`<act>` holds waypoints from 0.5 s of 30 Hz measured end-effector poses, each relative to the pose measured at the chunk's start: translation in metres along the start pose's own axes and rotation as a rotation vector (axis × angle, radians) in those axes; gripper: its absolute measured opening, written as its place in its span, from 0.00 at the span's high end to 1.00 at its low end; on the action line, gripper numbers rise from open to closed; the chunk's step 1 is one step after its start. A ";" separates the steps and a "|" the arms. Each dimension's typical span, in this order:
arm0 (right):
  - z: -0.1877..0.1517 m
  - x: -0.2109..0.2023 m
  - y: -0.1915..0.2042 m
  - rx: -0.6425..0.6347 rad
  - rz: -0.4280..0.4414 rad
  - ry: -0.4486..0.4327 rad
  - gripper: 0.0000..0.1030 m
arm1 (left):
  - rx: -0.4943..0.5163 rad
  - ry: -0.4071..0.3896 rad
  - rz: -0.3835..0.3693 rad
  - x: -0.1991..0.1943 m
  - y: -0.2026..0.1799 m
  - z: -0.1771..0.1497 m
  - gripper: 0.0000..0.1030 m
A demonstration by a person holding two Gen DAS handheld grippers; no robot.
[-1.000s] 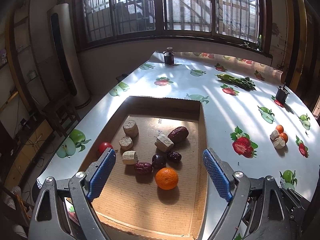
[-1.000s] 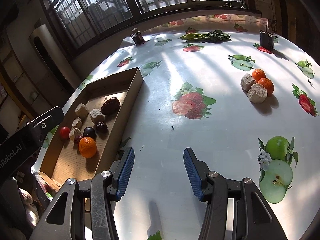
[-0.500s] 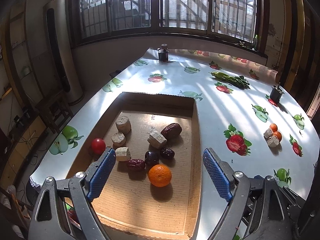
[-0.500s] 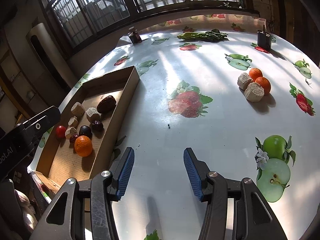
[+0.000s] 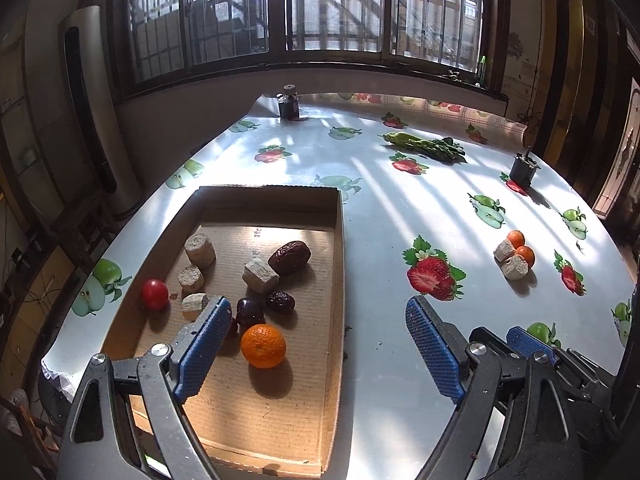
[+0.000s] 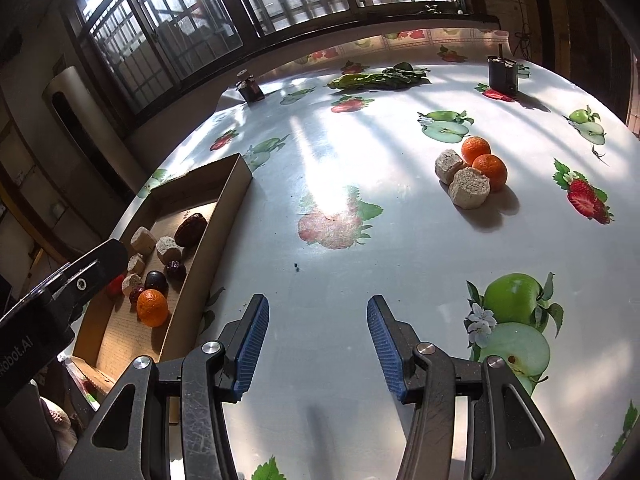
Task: Organize fruits
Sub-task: 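Withdraw both open grippers from the box and hold above the table, then move both open grippers toward the remaining bread slice and tangerines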
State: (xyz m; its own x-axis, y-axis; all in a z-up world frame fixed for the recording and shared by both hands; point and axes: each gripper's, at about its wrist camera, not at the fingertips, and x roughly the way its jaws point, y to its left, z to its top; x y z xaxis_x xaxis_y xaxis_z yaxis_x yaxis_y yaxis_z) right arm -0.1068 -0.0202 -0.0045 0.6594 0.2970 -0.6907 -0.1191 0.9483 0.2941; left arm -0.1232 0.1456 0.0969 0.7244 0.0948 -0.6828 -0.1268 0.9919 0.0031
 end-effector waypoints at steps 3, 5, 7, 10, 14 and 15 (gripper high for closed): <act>0.007 -0.008 -0.019 0.027 -0.035 -0.021 0.46 | 0.019 0.008 -0.012 0.002 -0.008 -0.002 0.14; 0.013 -0.012 -0.033 0.044 -0.051 -0.024 0.46 | 0.028 0.022 -0.024 0.005 -0.012 -0.001 0.14; 0.021 -0.020 -0.053 0.063 -0.060 -0.027 0.46 | 0.022 0.032 -0.042 0.005 -0.013 -0.001 0.14; 0.038 -0.037 -0.085 0.075 -0.113 -0.053 0.46 | 0.028 0.027 -0.054 0.003 -0.016 -0.001 0.14; 0.063 -0.053 -0.127 0.064 -0.249 -0.082 0.46 | 0.038 0.062 -0.075 0.014 -0.024 -0.003 0.14; 0.068 -0.054 -0.136 0.068 -0.270 -0.081 0.46 | 0.040 0.075 -0.083 0.018 -0.027 -0.004 0.14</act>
State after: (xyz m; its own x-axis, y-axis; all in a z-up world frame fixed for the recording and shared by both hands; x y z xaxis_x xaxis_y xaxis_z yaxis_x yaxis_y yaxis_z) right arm -0.0762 -0.1723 0.0375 0.7177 0.0224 -0.6960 0.1171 0.9814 0.1523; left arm -0.1095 0.1200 0.0816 0.6783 0.0072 -0.7348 -0.0402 0.9988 -0.0273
